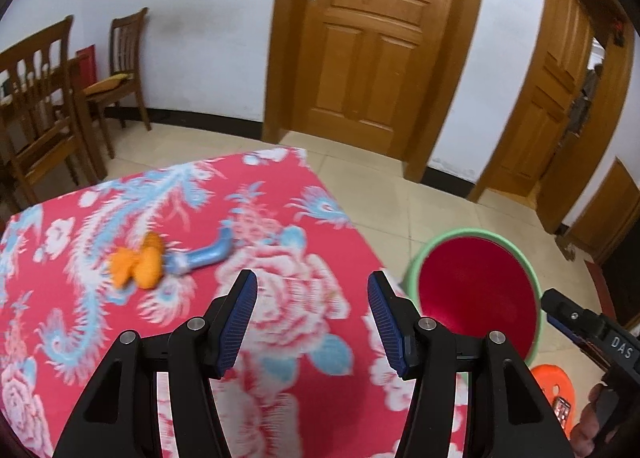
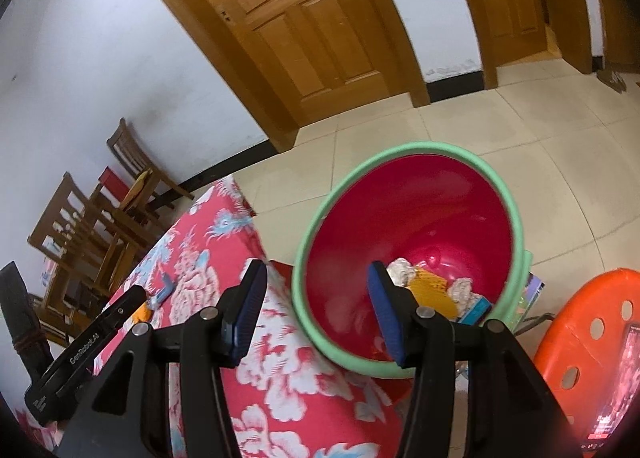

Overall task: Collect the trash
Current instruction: 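Move both open grippers back to the orange bow and blue piece, then grasp the orange bow with the left gripper while the right grasps the blue plastic piece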

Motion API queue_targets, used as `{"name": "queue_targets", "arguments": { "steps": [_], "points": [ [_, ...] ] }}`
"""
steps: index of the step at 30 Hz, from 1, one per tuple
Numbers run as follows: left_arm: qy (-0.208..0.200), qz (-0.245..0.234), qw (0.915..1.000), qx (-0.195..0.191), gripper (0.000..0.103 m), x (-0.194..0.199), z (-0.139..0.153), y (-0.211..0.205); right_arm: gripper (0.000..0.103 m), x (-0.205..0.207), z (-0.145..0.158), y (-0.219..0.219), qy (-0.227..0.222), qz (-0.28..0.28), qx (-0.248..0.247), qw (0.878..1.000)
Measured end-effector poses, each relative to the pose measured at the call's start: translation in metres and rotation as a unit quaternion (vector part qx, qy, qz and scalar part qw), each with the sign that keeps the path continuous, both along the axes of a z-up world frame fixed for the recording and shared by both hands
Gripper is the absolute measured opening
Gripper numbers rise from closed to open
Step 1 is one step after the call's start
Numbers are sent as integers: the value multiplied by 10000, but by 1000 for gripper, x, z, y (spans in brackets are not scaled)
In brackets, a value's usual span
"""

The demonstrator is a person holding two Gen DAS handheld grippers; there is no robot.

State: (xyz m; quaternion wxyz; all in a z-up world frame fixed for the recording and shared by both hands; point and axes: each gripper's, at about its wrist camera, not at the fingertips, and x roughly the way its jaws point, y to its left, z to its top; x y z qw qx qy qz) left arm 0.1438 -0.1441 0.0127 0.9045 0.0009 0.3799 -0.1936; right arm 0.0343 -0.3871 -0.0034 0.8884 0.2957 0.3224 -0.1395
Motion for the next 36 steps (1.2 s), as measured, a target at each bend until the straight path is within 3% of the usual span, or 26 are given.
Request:
{"name": "queue_targets", "arguments": {
  "steps": [12,21,36],
  "points": [
    [-126,648,9978,21,59,13,11,63,55,46,20,59,26,756,-228,9969],
    [35,1179,9930,-44,59,33,-3,105,55,90,17,108,146,1289,-441,9906],
    [224,1832,9828,-56,59,63,-35,139,55,173,-29,173,502,1923,-586,9783]
  ]
}}
